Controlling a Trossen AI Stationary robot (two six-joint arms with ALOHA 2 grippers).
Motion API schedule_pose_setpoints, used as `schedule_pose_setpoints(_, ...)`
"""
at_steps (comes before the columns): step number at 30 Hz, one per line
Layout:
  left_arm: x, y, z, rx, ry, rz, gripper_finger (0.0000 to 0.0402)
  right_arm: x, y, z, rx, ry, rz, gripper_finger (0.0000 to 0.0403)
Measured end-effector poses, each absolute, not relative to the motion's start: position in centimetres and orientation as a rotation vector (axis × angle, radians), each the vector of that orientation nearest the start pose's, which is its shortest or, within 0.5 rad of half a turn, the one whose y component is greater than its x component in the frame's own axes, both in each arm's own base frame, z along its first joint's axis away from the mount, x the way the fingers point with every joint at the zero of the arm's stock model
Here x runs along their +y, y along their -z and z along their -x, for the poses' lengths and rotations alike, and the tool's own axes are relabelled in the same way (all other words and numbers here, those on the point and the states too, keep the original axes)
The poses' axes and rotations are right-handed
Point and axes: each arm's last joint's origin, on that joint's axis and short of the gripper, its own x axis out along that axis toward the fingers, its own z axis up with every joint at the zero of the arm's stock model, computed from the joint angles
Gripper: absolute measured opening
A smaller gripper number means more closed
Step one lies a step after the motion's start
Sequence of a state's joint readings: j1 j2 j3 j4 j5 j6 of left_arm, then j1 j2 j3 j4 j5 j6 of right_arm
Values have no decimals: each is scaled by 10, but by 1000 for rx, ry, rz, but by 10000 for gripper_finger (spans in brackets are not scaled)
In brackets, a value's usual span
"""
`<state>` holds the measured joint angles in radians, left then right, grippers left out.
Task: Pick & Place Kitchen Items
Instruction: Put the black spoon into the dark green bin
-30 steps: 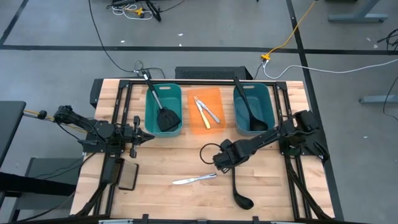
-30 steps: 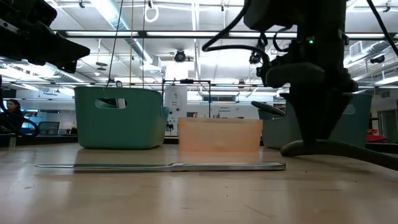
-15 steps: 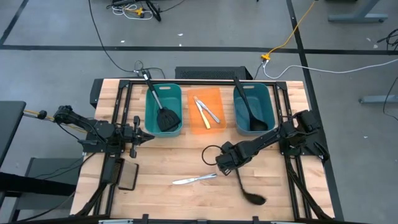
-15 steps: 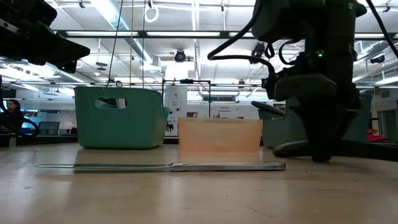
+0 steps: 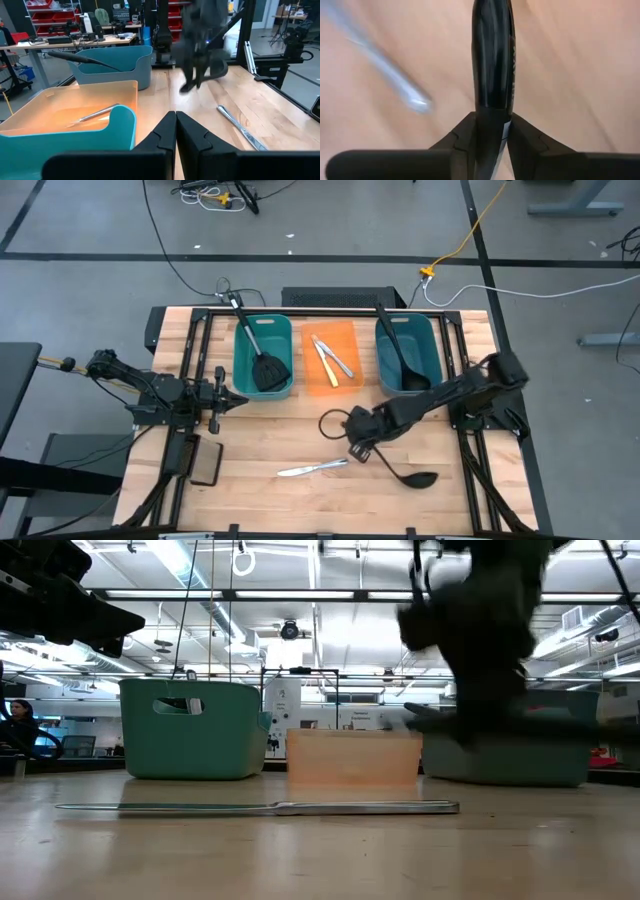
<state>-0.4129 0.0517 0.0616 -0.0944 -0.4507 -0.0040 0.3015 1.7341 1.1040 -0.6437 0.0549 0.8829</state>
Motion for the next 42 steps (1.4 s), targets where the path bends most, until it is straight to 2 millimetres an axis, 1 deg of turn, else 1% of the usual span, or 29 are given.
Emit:
schedule_pose_setpoints(3,-26,-172,-91,76,-38,-31,18,94,-210,-313,1053,241,-474,85)
schedule_pose_setpoints(6,-26,-172,-91,76,-38,-32,18,91,-253,-307,831,135,-425,85)
schedule_pose_setpoints(7,-26,-172,-91,76,-38,-35,18,89,-268,-302,763,108,-398,85)
schedule_pose_setpoints(12,-26,-172,-91,76,-38,-35,18,78,-326,-272,506,24,-305,85)
schedule_pose_setpoints(14,-26,-172,-91,76,-38,-35,18,74,-345,-260,404,12,-273,85)
schedule_pose_setpoints(16,-26,-172,-91,76,-38,-35,18,70,-355,-249,322,1,-254,85)
schedule_pose_setpoints(19,-26,-172,-91,76,-38,-35,18,64,-353,-231,251,3,-220,85)
schedule_pose_setpoints(22,-26,-172,-91,76,-38,-35,18,56,-341,-209,197,38,-214,85)
schedule_pose_setpoints(25,-26,-172,-91,76,-38,-35,18,48,-327,-184,94,40,-262,85)
schedule_pose_setpoints(29,-26,-172,-91,76,-38,-35,18,37,-302,-150,-29,24,-342,85)
schedule_pose_setpoints(32,-26,-172,-91,76,-39,-35,18,30,-283,-129,-110,24,-399,85)
schedule_pose_setpoints(37,-26,-172,-91,76,-38,-35,18,22,-259,-110,-202,65,-436,85)
schedule_pose_setpoints(42,-26,-172,-91,76,-39,-35,18,19,-251,-99,-239,52,-428,85)
